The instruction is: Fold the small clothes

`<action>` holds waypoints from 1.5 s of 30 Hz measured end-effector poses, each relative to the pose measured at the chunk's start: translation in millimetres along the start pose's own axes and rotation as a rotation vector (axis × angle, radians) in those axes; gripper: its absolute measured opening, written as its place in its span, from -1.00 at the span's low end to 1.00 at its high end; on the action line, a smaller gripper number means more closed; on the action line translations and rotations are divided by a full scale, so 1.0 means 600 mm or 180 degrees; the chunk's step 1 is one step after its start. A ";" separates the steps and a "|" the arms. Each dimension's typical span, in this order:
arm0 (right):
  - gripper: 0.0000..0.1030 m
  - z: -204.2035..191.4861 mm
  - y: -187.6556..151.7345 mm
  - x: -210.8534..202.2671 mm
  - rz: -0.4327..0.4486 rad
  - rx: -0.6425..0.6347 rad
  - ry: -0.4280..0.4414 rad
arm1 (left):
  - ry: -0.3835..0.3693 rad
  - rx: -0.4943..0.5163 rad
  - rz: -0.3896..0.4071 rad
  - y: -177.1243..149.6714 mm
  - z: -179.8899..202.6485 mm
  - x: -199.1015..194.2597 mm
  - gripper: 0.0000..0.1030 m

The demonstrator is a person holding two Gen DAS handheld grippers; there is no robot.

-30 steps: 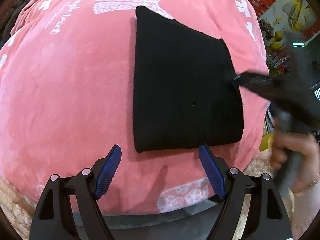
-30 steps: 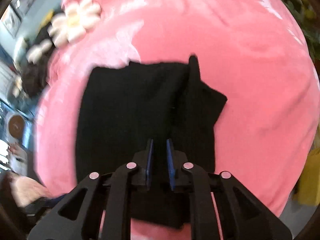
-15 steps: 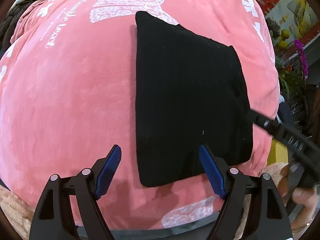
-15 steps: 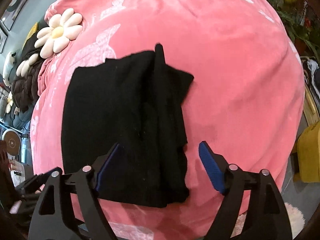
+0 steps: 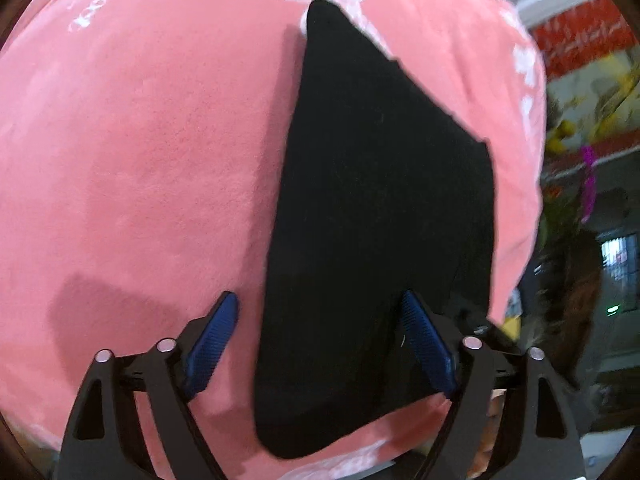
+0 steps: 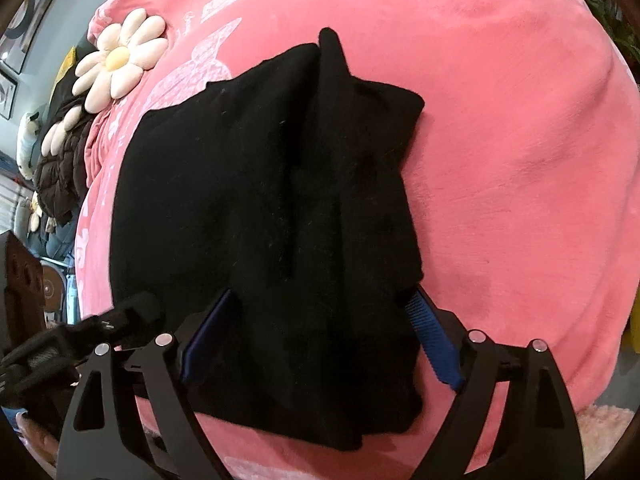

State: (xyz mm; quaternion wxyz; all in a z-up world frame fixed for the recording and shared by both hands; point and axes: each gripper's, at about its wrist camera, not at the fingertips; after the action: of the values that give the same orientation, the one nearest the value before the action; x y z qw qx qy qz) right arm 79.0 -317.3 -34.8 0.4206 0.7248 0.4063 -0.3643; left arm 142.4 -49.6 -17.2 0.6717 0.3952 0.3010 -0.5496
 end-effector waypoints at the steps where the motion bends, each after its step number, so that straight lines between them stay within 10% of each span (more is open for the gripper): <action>1: 0.51 0.001 0.001 0.000 0.0018 0.0013 0.0018 | -0.0076 0.0025 0.0040 0.000 0.001 -0.003 0.44; 2: 0.22 0.002 0.003 -0.001 0.0019 0.0029 0.0129 | -0.0181 0.0076 0.0059 0.000 0.003 -0.005 -0.18; 6: -0.56 0.005 0.009 -0.007 -0.0069 0.0254 0.0467 | -0.0384 0.0094 -0.0021 -0.001 0.003 -0.018 -0.70; 20: -0.62 -0.146 -0.053 -0.121 -0.0387 -0.0123 0.0606 | -0.0543 -0.0012 -0.0113 -0.031 -0.009 -0.192 -0.75; 31: -0.60 -0.343 0.052 -0.317 0.0870 -0.0878 0.0951 | -0.0777 0.0738 0.1133 0.046 0.048 -0.456 -0.73; 35: -0.26 -0.319 0.031 -0.216 0.0666 -0.0821 0.0725 | -0.0375 0.0651 0.1060 0.031 -0.012 -0.413 -0.22; 40: -0.35 -0.253 -0.039 -0.085 0.0251 -0.0710 0.0168 | 0.0404 0.0285 0.0563 -0.029 -0.135 -0.239 -0.20; 45: -0.40 -0.291 -0.024 -0.092 0.0299 -0.0910 0.0325 | 0.0329 0.0265 0.0562 -0.059 -0.148 -0.210 -0.20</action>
State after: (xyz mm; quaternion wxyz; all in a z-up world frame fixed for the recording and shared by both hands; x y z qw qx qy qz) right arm 76.3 -170.0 75.2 0.5149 0.6932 0.4406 -0.2454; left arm 83.3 87.0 36.2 0.6841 0.4755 0.2761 -0.4792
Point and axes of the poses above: each gripper's, at about its wrist camera, not at the fingertips, and x roughly the way its jaws point, z to its right, y to its top
